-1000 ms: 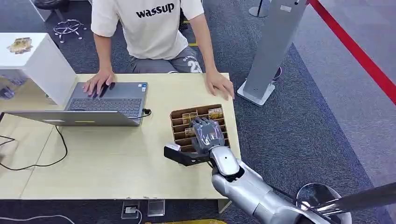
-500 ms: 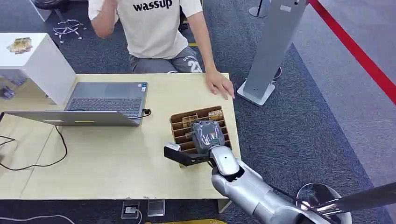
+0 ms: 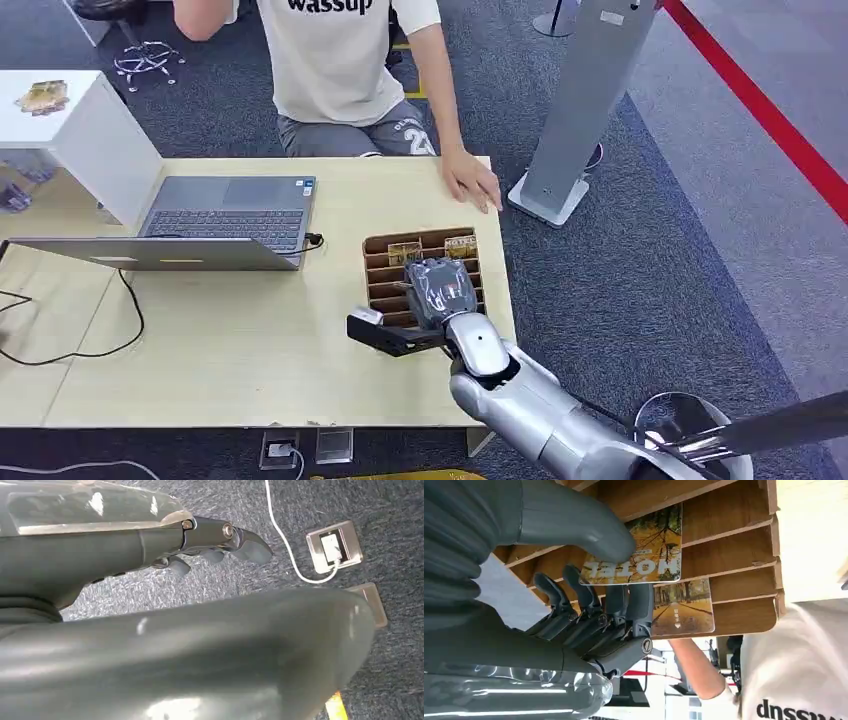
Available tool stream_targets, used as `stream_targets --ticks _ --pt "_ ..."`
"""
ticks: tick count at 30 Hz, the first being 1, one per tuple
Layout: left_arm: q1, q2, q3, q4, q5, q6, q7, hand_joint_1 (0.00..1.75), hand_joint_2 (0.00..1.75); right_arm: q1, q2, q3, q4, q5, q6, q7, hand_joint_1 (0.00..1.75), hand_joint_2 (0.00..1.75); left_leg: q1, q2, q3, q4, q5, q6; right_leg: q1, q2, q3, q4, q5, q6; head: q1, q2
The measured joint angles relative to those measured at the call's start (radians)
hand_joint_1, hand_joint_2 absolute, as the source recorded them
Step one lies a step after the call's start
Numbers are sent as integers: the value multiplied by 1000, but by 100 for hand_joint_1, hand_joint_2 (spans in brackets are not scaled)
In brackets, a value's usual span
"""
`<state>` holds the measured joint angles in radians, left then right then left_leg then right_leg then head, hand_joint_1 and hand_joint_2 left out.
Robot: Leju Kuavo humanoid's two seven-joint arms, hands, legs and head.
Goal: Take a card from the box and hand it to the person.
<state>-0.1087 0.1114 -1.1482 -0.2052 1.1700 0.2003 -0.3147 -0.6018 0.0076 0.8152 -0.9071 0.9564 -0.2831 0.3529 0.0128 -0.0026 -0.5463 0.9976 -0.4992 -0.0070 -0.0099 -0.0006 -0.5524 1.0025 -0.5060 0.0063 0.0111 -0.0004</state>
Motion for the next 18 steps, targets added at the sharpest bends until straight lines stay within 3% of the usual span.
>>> stream_targets --ticks 10,13,18 --pt "0 0 -2 0 11 6 -4 0 0 -7 3 -1 4 -21 0 -2 155 175 0 0 0 0 0 0 0 0 0 0 0 0 0 0" --pt "1 0 -2 0 13 8 -1 0 0 -8 -1 -5 -12 -80 16 4 155 175 0 0 0 0 0 0 0 0 0 0 0 0 0 0" --pt "5 0 -2 0 28 10 10 0 0 -33 -65 -42 -195 -173 99 67 155 175 0 0 0 0 0 0 0 0 0 0 0 0 0 0"
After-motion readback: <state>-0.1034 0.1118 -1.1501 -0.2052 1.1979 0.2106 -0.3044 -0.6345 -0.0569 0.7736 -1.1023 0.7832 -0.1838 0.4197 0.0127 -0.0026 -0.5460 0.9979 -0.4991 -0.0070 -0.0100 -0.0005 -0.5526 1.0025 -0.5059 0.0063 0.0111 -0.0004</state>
